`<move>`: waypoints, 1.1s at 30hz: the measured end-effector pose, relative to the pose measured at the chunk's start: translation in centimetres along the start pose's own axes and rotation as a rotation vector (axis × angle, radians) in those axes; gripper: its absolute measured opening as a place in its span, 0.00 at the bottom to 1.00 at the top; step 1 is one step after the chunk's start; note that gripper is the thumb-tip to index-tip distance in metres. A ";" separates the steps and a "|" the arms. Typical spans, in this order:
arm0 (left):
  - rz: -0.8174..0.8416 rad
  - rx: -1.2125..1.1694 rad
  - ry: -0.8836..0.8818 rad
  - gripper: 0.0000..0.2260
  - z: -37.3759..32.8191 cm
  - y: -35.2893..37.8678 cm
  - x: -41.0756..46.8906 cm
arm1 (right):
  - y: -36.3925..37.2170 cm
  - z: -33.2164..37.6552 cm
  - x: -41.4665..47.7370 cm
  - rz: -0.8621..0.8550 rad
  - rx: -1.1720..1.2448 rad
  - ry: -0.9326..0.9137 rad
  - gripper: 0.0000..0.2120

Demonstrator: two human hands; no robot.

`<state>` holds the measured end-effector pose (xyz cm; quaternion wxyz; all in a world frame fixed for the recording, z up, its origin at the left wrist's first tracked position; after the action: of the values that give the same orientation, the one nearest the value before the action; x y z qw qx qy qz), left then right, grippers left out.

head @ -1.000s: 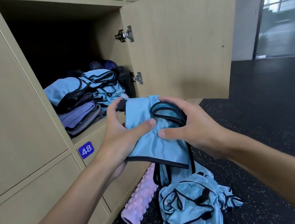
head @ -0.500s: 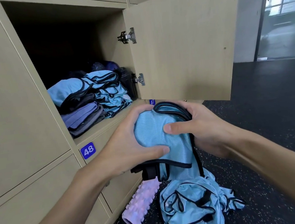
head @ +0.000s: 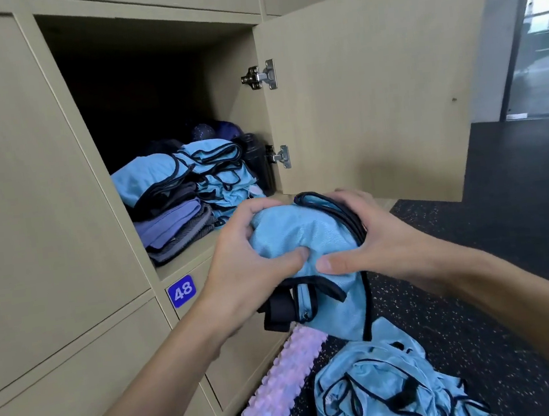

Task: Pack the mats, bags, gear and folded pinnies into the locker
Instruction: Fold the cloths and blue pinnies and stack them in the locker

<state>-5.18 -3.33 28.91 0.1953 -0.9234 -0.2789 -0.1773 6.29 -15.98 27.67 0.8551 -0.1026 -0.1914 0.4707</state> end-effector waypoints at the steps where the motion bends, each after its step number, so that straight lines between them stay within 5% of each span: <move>1: -0.048 -0.044 -0.027 0.24 0.4 -0.5 0.6 | 0.1 0.0 0.8 0.027 0.055 -0.003 0.38; 4: -0.185 -0.120 -0.078 0.24 1.3 -2.0 2.3 | 0.5 -0.4 3.6 0.012 0.123 -0.024 0.43; 9: -0.343 0.074 -0.009 0.18 2.4 -5.0 6.1 | 1.1 -0.2 10.0 -0.113 0.146 -0.066 0.31; 16: -0.227 0.337 0.092 0.23 3.3 -8.3 13.1 | 0.8 0.2 19.4 -0.104 0.419 -0.038 0.29; 26: -0.258 0.554 0.169 0.31 4.5 -14.5 24.9 | 0.1 3.0 34.5 -0.008 0.381 -0.128 0.26; 29: -0.256 0.636 0.063 0.33 5.9 -15.8 27.1 | 0.3 3.6 38.6 -0.012 0.213 -0.183 0.28; 33: -0.150 0.940 -0.141 0.36 9.6 -16.0 28.4 | 1.4 2.3 41.6 0.001 -0.587 -0.337 0.39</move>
<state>9.79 26.06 37.20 0.5587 -0.7223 -0.4073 0.0175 24.36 19.92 38.86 0.7452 -0.2654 -0.4572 0.4065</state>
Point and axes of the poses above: each hand's wrist, its own x-axis towards the middle knuckle, its own y-axis out of the palm, z = x × y, the point moved 6 cm from there along x, towards the middle knuckle, and after that the axes turned 3 degrees about z, right-handed, at the moved point
